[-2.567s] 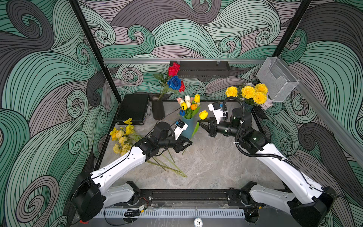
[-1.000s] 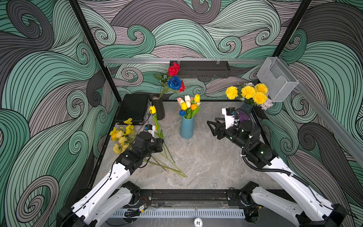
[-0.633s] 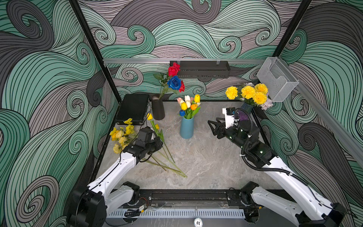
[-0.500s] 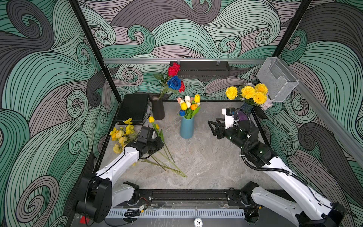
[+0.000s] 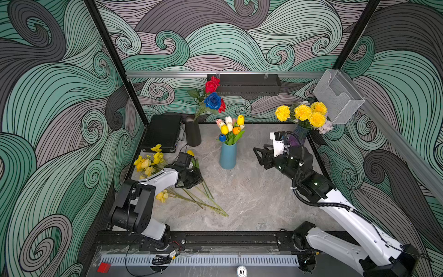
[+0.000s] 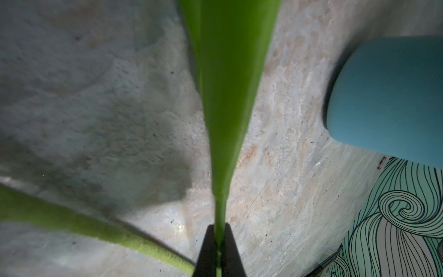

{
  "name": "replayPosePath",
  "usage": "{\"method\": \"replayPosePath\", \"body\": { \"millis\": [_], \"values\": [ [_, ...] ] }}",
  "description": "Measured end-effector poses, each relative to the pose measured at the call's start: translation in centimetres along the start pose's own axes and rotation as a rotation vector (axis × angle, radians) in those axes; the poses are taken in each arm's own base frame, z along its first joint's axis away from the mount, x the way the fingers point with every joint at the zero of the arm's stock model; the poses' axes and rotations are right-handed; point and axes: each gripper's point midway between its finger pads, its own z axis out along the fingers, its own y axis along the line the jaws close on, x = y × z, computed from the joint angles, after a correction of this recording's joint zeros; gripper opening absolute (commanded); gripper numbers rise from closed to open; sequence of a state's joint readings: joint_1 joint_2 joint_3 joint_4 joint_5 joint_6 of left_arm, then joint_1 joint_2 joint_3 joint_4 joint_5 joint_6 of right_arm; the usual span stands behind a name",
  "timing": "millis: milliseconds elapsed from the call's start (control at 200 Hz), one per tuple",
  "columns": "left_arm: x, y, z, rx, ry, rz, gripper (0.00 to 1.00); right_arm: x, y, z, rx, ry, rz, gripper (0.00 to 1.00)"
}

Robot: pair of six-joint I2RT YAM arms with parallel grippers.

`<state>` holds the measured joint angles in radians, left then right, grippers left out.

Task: Pick out yellow flowers from the vase
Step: Place the flower at the center of the board.

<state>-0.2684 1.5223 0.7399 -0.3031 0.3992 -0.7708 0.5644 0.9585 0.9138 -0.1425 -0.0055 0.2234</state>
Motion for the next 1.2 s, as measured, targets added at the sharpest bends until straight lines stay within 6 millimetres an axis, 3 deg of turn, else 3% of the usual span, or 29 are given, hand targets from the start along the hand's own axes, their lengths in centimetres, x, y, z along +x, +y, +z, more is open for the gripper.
{"method": "replayPosePath", "body": {
  "millis": [230, 485, 775, 1201],
  "values": [
    [-0.2, 0.2, 0.1, -0.002, -0.001, -0.004, 0.11, 0.2, -0.4, 0.3, 0.01, 0.009, 0.0, 0.59],
    [-0.4, -0.1, -0.7, 0.015, -0.032, 0.007, 0.37, 0.4, -0.4, 0.5, 0.013, 0.015, 0.0, 0.59],
    [-1.7, -2.3, -5.4, 0.071, -0.204, 0.09, 0.56, 0.4, -0.6, 0.6, 0.019, 0.027, 0.001, 0.59],
    [-2.6, -2.4, -12.7, 0.095, -0.536, 0.227, 0.78, -1.3, -0.2, 2.4, 0.022, 0.046, 0.025, 0.55]
  ]
}}
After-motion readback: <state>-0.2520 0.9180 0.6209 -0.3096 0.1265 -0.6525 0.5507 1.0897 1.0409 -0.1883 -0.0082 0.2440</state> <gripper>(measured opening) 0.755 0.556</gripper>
